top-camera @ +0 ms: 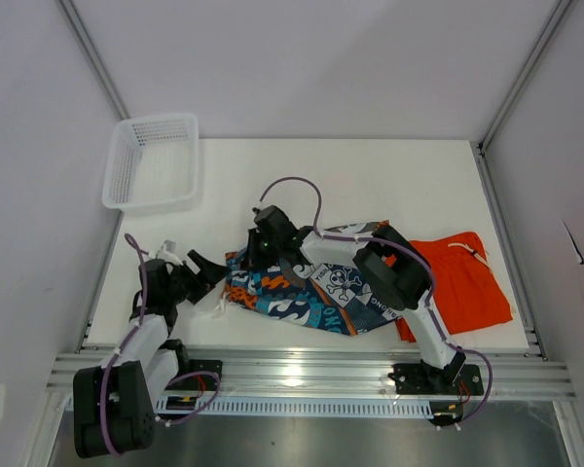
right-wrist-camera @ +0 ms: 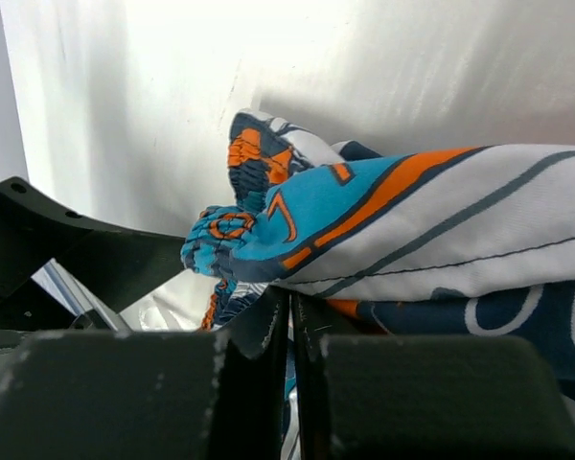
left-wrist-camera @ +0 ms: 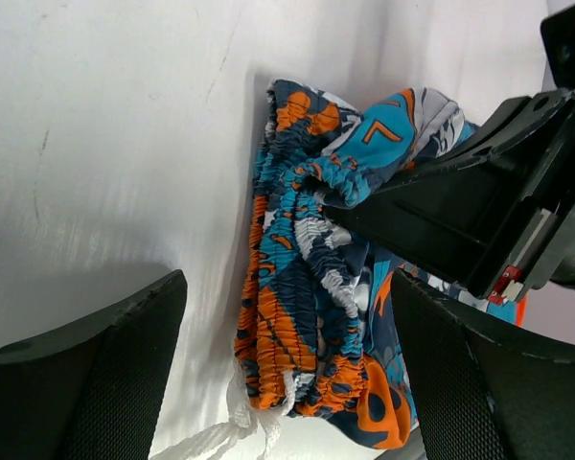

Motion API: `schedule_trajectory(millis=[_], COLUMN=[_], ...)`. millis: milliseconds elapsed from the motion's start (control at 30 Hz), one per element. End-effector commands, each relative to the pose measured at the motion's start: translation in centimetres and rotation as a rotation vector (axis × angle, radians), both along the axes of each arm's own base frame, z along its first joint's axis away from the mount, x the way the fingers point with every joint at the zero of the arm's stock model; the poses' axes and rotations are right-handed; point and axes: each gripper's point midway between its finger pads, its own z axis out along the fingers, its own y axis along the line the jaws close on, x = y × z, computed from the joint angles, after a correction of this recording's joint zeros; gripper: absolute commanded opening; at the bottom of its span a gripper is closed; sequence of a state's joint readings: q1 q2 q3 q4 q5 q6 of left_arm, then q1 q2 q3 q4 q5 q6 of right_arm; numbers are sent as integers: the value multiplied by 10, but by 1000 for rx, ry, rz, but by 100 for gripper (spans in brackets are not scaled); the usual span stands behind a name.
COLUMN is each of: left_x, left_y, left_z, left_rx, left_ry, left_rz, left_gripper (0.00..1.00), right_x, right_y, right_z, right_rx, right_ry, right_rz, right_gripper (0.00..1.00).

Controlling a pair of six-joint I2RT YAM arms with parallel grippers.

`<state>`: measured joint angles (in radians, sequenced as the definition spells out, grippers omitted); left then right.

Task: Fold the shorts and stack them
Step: Fold the shorts

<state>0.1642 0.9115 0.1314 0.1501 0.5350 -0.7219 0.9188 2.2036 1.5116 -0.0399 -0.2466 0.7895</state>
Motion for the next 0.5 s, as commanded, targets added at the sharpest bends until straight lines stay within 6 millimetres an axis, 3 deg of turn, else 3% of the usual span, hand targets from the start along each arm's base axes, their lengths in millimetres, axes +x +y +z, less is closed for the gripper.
schedule_trajectory(millis=[0, 167, 467], left_x=[-1, -6, -22], left_y=[-4, -11, -17], left_z=[8, 0, -26], left_rx=[24, 26, -7], left_ry=[-37, -3, 147], left_rz=[-71, -104, -102], left_gripper=[89, 89, 88], right_x=[6, 17, 14], right_y=[6, 10, 5], right_z=[48, 54, 67], right_rx=[85, 82, 84], right_ry=[-71, -72, -87], right_rz=[40, 55, 40], right_gripper=[6, 6, 8])
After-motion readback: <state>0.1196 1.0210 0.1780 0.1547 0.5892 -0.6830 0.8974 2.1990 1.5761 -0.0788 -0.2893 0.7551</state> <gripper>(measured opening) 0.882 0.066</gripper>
